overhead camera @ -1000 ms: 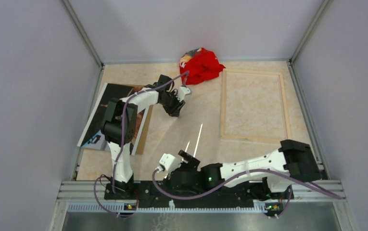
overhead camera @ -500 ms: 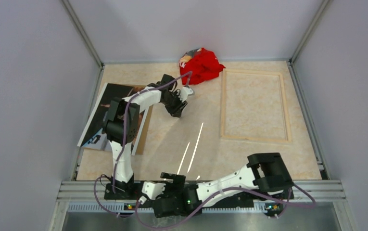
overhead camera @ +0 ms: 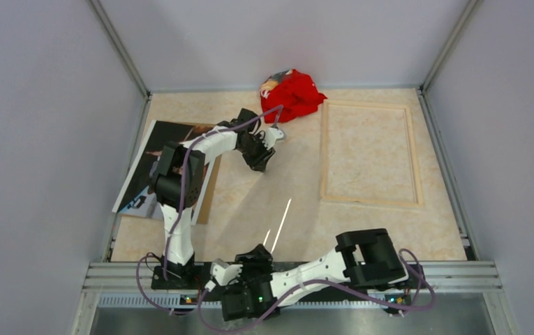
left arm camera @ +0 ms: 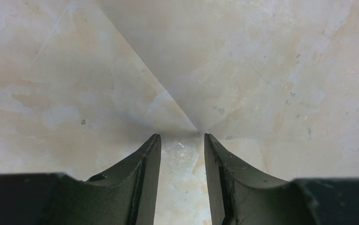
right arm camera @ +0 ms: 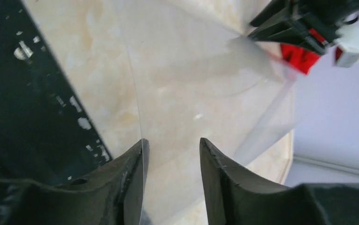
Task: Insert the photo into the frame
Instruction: Pick up the photo frame item at the center of the board.
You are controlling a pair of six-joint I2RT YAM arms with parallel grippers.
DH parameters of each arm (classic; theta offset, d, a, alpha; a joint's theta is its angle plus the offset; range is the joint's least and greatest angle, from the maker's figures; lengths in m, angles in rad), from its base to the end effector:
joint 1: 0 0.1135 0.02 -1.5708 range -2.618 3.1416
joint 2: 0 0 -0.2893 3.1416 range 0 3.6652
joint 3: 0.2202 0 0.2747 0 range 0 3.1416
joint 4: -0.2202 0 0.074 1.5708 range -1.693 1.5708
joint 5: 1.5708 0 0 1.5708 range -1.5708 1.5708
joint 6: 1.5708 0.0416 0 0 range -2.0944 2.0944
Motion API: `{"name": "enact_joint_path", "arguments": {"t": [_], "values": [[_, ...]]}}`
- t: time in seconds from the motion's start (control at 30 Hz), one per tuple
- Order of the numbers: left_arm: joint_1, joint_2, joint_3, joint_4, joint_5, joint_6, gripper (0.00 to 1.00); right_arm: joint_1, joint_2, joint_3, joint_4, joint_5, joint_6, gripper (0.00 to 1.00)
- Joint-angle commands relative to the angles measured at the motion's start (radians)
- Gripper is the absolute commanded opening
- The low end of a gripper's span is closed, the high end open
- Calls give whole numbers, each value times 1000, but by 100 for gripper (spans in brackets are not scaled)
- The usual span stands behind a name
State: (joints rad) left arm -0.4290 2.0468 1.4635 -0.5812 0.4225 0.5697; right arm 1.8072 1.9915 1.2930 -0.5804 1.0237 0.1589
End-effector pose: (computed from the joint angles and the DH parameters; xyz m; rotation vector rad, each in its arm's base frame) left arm 0.4054 -0.2042 0.1702 1.3774 2.2798 -0.5307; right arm -0.0614 0.4065 0.1595 -1.4306 1.5613 -0.3993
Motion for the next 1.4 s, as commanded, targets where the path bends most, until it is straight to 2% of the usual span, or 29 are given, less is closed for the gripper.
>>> {"name": "enact_joint_path", "arguments": {"t": [0.0,0.1,0.17,0.27,0.3,0.33,0.37,0.5,0.57,0.73,0.87,1.0,1.13,1.37], "values": [[-20,52,-23,-168,21,-27,48,16,23,90,-91,224,31,36],[0,1,33,-224,34,-25,57,17,34,125,-137,287,49,10],[20,-34,97,-277,54,-25,60,15,36,149,-162,330,51,0],[52,-88,226,-367,72,-38,70,4,30,194,-185,377,25,0],[61,-109,270,-388,66,-42,87,-1,22,203,-185,393,8,0],[68,-135,307,-405,63,-39,97,-9,10,210,-174,404,-18,0],[72,-161,344,-419,58,-39,98,-17,-7,215,-160,406,-42,0],[77,-285,465,-438,2,-28,99,-53,-131,154,71,377,-283,0],[85,-361,495,-418,-8,-4,99,-79,-209,125,161,339,-348,0],[93,-591,479,-304,-39,49,99,-170,-378,104,236,216,-406,0],[95,-730,451,-335,13,179,99,-240,-498,90,250,98,-436,0],[94,-781,460,-513,129,315,99,-314,-608,44,295,16,-513,0],[95,-781,455,-612,143,342,99,-377,-700,25,291,-70,-527,0],[95,-799,365,-678,247,380,99,-399,-863,-49,266,-156,-514,0]]}}
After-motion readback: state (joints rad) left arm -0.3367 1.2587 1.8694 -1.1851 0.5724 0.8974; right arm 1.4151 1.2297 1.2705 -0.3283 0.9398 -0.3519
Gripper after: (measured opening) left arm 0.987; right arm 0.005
